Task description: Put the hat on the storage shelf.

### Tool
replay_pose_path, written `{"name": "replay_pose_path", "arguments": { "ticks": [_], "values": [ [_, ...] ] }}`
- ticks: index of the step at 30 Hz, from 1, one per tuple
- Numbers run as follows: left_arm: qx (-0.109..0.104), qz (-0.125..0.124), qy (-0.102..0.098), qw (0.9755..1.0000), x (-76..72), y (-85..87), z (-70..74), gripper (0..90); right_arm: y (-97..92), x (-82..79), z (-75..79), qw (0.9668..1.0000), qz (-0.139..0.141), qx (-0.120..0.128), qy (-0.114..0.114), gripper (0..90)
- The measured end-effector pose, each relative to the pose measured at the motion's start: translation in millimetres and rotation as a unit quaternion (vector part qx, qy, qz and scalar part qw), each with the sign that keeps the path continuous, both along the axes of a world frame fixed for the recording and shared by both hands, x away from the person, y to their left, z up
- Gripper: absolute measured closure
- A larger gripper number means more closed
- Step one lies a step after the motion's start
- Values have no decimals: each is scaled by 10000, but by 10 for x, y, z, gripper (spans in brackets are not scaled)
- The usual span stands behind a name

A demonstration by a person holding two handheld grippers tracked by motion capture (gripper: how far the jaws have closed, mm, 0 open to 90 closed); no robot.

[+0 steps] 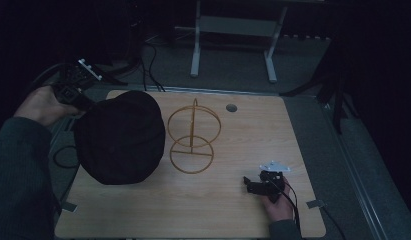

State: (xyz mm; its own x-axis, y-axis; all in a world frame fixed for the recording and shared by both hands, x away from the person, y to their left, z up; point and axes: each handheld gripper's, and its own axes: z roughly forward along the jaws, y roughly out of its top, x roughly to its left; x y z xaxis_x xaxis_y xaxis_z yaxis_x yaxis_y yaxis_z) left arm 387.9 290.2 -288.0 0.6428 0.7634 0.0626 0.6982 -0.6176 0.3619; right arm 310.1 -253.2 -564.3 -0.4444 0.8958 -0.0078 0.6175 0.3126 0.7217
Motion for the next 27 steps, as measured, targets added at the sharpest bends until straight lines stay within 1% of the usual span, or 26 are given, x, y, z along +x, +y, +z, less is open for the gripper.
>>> {"name": "replay_pose_path", "arguments": {
  "ticks": [4, 14, 18, 21, 27],
  "values": [
    [-5, -84, -16, 10000, 2, -30, 50, 771, 0, 0, 0, 10000, 1, -1, 0, 123],
    [-72, -146, -61, 9998, 31, -93, 155, 770, 0, 0, 0, 10000, 0, -1, 0, 123],
    [-97, -167, -36, 9998, 55, -121, 185, 771, 0, 0, 0, 10000, 0, -1, 0, 123],
    [-73, -156, -41, 9998, 72, -155, 202, 770, 0, 0, 0, 10000, 1, -1, 0, 123],
    [-47, -232, -5, 9997, 112, -231, 220, 770, 0, 0, 0, 10000, 1, 0, 0, 123]
  ]
}}
